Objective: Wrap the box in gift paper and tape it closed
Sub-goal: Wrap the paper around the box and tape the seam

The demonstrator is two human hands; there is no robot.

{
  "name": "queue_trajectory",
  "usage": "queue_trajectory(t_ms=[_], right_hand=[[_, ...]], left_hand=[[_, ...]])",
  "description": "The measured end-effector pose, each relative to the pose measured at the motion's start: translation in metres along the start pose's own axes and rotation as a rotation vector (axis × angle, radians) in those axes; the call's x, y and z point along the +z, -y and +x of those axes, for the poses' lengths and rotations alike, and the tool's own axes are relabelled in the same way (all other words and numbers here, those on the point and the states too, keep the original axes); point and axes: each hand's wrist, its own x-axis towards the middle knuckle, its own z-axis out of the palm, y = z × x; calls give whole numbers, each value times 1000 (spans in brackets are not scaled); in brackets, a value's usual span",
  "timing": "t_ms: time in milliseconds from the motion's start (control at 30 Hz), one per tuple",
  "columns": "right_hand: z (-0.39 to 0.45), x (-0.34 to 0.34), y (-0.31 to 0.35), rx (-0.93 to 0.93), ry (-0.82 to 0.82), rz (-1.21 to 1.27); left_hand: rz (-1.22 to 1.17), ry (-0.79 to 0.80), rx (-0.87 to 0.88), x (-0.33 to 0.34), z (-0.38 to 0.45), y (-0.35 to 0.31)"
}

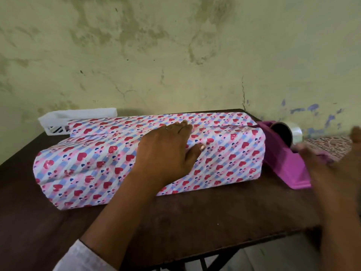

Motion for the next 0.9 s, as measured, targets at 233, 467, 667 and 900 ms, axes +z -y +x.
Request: queue_trajectory(t_ms=[233,467,667,900], right_hand=[[10,0,-58,173,100,-244],[5,24,-35,69,162,-421],[3,37,-35,89,355,-335],[31,33,-8,417,504,18]], left_hand=[[42,93,-35,-1,6,-1],[35,73,-26,8,24,10],[41,27,-12,21,39,23],[14,41,-49,23,41,20]])
